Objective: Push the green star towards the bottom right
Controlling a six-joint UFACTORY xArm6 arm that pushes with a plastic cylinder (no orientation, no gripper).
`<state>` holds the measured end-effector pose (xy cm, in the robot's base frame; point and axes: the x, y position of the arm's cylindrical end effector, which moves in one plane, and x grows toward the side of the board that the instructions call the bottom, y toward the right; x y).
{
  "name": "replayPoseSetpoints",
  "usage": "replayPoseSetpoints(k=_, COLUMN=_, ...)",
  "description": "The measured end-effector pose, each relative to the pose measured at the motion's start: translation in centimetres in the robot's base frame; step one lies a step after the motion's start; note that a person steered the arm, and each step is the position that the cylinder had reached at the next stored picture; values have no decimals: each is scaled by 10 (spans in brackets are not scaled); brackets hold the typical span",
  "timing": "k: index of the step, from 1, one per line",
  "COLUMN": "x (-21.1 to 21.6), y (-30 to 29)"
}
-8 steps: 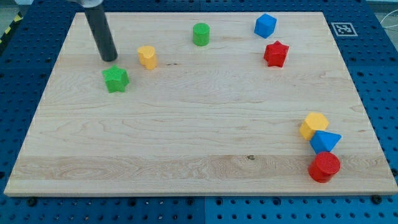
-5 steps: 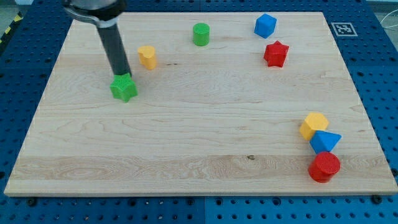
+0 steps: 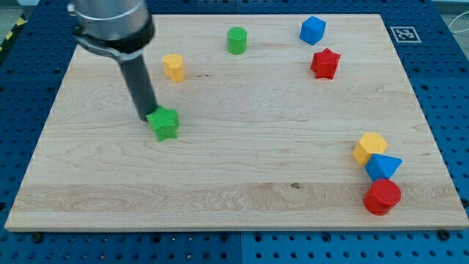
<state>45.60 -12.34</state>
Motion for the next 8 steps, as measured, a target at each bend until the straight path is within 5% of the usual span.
replayPoseSetpoints(k=2, x=23, y=68)
replayPoseSetpoints(k=5, x=23, y=23)
replayPoseSetpoints(k=8, x=88, y=132)
